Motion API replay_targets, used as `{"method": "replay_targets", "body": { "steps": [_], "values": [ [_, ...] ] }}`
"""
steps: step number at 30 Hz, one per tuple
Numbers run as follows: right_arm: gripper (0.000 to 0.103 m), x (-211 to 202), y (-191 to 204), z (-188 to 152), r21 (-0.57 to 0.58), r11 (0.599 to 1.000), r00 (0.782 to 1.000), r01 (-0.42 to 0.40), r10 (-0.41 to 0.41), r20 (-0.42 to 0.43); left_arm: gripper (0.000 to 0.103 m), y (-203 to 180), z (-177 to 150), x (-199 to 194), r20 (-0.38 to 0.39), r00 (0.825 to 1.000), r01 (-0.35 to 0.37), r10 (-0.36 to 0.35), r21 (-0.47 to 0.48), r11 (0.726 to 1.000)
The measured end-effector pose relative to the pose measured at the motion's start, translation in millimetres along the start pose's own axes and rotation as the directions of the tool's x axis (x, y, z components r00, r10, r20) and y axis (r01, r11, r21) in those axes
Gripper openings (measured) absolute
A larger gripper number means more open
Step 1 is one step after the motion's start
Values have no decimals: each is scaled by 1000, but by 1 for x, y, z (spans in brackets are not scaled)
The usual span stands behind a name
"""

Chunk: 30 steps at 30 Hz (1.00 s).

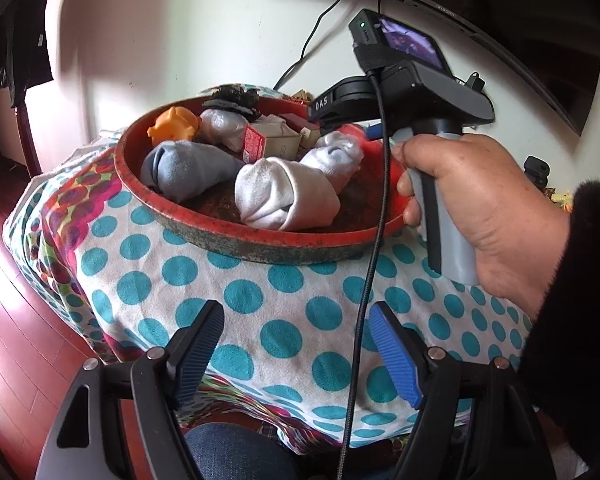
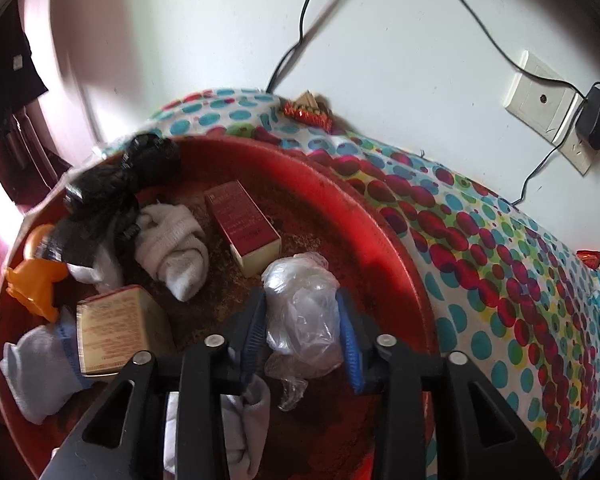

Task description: Organize objects

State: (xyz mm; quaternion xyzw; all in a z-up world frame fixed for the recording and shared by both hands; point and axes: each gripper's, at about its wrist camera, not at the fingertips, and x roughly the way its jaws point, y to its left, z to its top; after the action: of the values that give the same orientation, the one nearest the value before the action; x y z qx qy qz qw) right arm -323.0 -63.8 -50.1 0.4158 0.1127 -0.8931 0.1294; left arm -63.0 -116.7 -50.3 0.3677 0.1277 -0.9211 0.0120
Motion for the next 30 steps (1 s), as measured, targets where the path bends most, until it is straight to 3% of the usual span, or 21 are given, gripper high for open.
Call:
{"method": "replay_targets", "body": {
  "steps": [1, 3, 5, 7, 10, 13, 16, 18, 20, 30],
  "values": [
    [65, -10, -2, 0, 4, 1000, 1000, 10, -10, 27, 77, -1, 0, -5, 23, 1000, -11, 11, 11, 1000],
    [80, -40, -8, -2, 24, 999, 992, 30, -32, 121, 78, -4, 1, -20, 98, 994, -49, 46, 31, 998],
    [85, -74, -16, -10, 43, 996, 976, 73, -80, 205, 79, -7, 2, -46, 211, 975, -82, 73, 35, 996],
    [96, -102, -26, -24, 78, 990, 960, 115, -131, 250, 83, -7, 5, -71, 293, 953, -79, 71, 17, 997],
    [99, -124, -35, -51, 85, 983, 948, 165, -181, 262, 84, -6, 8, -104, 373, 926, -61, 60, -10, 998],
    [99, -135, -47, -80, 108, 981, 951, 163, -185, 246, 84, -5, 4, -128, 423, 902, -103, 90, 8, 995],
    [99, -148, -51, -113, 150, 979, 958, 140, -172, 231, 84, 6, -3, -129, 391, 912, -146, 126, 22, 989],
    [99, -154, -45, -130, 159, 979, 963, 126, -160, 218, 84, 18, -8, -117, 336, 925, -196, 177, 22, 980],
    [99, -161, -37, -143, 166, 980, 967, 114, -148, 206, 84, 24, -10, -112, 298, 927, -246, 229, 21, 969],
    [99, -202, -16, -159, 168, 981, 964, 98, -135, 227, 85, 32, -13, -104, 261, 939, -240, 224, 32, 970]
  ]
}}
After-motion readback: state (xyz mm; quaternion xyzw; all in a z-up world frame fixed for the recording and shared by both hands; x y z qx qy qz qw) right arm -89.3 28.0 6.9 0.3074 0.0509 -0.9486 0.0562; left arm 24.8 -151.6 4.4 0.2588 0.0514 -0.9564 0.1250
